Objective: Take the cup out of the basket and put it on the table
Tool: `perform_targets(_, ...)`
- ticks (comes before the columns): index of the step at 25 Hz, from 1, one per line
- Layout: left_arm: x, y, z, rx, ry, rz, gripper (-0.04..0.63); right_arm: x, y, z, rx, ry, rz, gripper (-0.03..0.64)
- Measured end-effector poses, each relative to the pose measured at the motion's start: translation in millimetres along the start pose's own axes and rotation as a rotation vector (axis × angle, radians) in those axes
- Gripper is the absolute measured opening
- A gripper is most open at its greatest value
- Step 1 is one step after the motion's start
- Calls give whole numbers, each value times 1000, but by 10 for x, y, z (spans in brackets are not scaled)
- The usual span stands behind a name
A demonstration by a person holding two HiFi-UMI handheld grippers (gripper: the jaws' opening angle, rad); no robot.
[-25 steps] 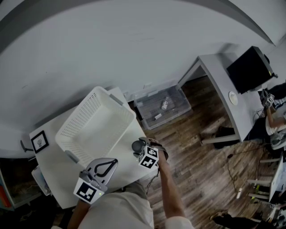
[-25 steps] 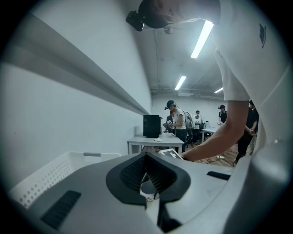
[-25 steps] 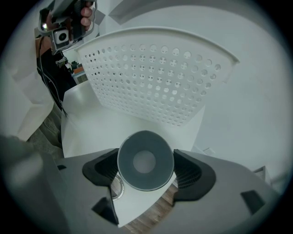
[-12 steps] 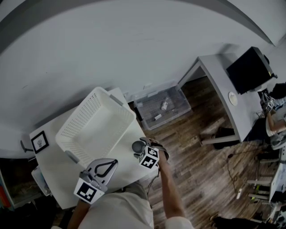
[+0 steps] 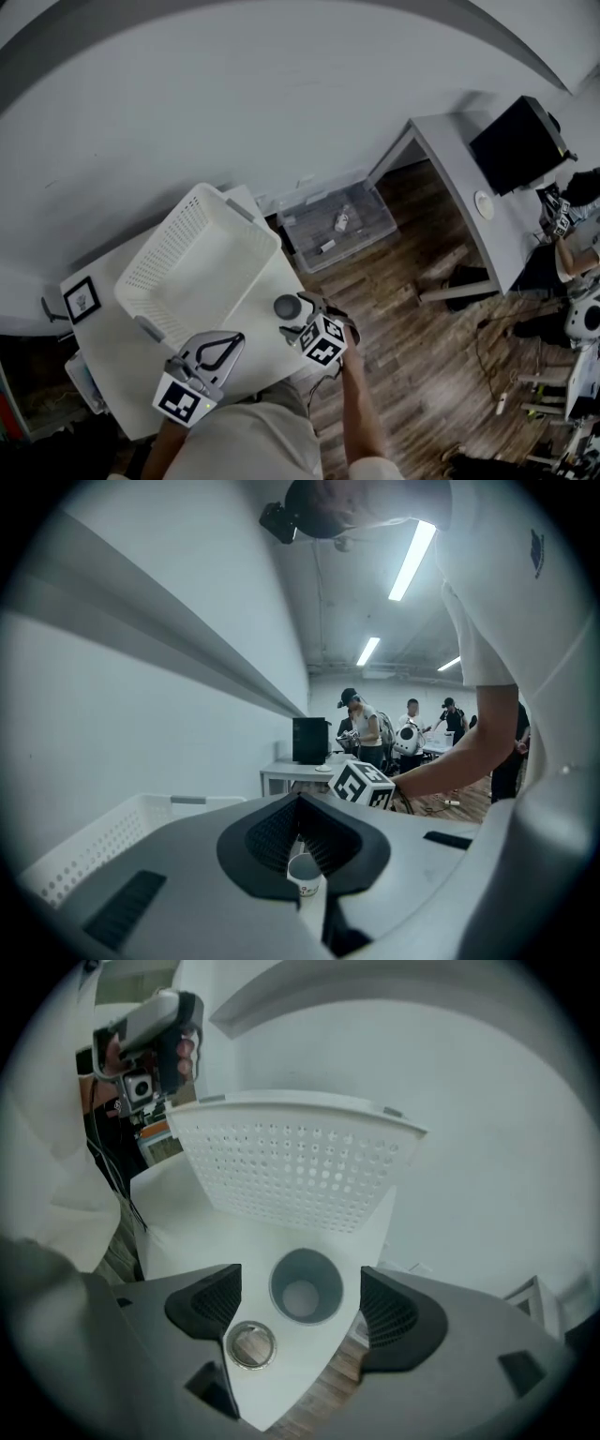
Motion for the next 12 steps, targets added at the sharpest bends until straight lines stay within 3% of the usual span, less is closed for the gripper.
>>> perform_targets(8,-29,-11,95,68,-22,-12,2,-345,-1006,449,442,83,-145,370)
perform_targets(12,-20,-22,157,104,-113,-12,1,-509,-1464,545,639,78,-239,232)
Point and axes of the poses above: the fingertips, and each gripper's own axes: y forward along the fingers, x to its right, z out of its top, the point moved 5 cm from there along -y, backward along the fingers, and after that the axes turned 10 degrees about z, right-handed, at the moved point
